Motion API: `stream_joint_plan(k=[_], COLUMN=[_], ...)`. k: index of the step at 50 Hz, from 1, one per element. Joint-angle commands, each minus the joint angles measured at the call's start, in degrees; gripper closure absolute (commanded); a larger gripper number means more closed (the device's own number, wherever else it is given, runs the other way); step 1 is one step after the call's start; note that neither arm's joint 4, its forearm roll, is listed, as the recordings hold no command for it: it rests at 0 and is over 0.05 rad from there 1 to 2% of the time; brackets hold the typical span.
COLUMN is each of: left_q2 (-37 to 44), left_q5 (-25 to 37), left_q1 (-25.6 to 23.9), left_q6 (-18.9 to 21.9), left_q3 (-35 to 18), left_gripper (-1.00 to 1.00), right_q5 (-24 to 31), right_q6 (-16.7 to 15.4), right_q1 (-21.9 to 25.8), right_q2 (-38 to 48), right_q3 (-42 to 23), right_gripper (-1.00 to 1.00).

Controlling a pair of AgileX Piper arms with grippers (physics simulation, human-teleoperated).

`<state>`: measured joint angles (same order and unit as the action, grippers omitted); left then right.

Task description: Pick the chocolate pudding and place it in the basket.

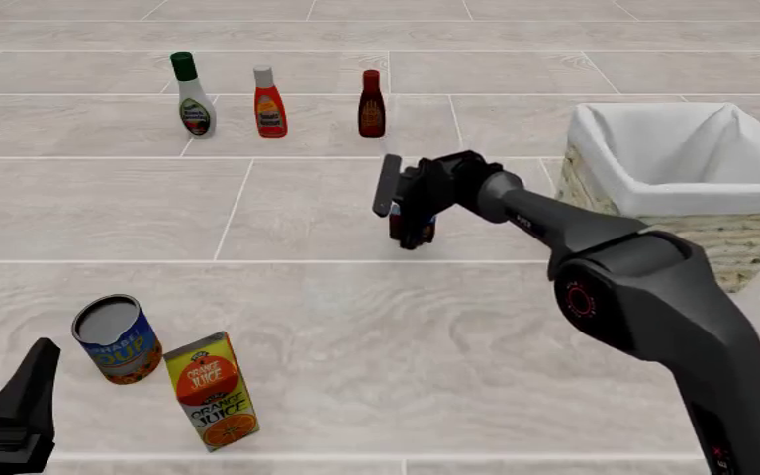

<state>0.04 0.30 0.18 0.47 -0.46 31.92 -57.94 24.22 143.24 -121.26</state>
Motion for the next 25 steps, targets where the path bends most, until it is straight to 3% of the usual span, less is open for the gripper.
stream_joint_plan(k=[1,17,18,25], left_q2=[0.05,0.05,0.05,0.05], left_q5=[0.00,-0.01,0.00,-0.01], left_q1=[0.02,0.02,0.03,0.02], left_q6=[-0.12,-0.12,-0.11,-0.12], left_q3=[0.03,0.03,0.03,0.03], left_gripper=[-1.00,-1.00,-1.00,-1.00], right_q5=[-0.07,-0.17,-0.26,-0.53], right_q6=[0.23,-0.14,-0.20,0.07], right_q1=[-0.45,-1.42,-1.50,-1.42], right_q2=[1.38,2.21,2.16,1.24], right_q3=[-0.38,-0.61,-0.66,0.23], right_gripper=[-1.00,-1.00,1.00,1.00])
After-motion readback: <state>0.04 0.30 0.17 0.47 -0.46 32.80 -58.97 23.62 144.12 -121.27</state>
